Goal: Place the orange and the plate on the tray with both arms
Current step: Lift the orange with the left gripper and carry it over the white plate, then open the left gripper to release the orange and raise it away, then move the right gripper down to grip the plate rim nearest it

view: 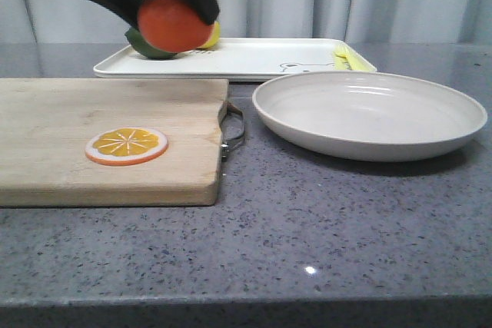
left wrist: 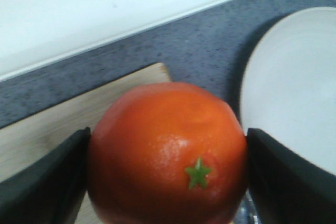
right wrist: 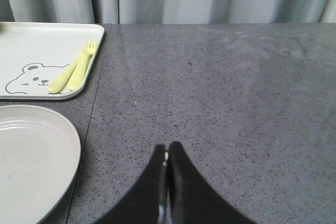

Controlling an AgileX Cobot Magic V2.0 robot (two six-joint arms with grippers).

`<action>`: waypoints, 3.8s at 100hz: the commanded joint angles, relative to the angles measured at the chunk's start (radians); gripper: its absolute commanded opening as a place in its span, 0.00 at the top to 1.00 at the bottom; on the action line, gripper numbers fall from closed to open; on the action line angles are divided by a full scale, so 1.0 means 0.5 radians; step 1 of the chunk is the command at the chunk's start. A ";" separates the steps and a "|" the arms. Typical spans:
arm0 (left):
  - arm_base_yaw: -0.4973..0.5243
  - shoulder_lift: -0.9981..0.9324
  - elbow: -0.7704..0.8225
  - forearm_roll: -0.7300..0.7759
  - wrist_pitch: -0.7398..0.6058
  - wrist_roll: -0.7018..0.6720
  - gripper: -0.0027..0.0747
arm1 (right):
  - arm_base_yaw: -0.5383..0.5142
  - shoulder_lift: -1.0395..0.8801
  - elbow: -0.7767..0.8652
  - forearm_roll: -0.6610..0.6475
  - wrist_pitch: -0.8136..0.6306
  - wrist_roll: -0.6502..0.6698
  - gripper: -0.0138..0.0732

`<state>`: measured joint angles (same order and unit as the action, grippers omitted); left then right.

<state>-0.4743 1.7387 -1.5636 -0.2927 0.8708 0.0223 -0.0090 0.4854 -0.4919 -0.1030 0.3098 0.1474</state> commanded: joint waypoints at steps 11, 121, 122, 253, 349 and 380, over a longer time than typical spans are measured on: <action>-0.267 -0.044 -0.167 -0.072 -0.099 0.019 0.54 | -0.011 0.022 -0.073 -0.014 -0.151 0.001 0.92; -0.646 0.440 -0.563 -0.070 -0.074 0.021 0.27 | -0.011 0.022 -0.073 -0.014 -0.020 0.001 0.92; -0.646 0.440 -0.563 -0.070 -0.074 0.021 0.27 | -0.011 0.022 -0.073 -0.014 -0.020 0.001 0.92; -0.624 -0.136 -0.153 -0.025 -0.296 0.021 0.80 | -0.005 0.022 -0.073 -0.014 -0.043 0.001 0.92; -0.386 -1.926 1.449 -0.002 -0.684 0.008 0.99 | -0.005 0.022 -0.073 -0.014 -0.073 0.001 0.92; -0.386 -2.398 1.785 -0.002 -0.684 0.004 0.99 | -0.005 0.022 -0.073 -0.014 -0.023 0.001 0.92</action>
<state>-0.6721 0.5836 -0.6793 -0.2761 0.6004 0.0307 -0.0090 0.4854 -0.4919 -0.1030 0.3597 0.1474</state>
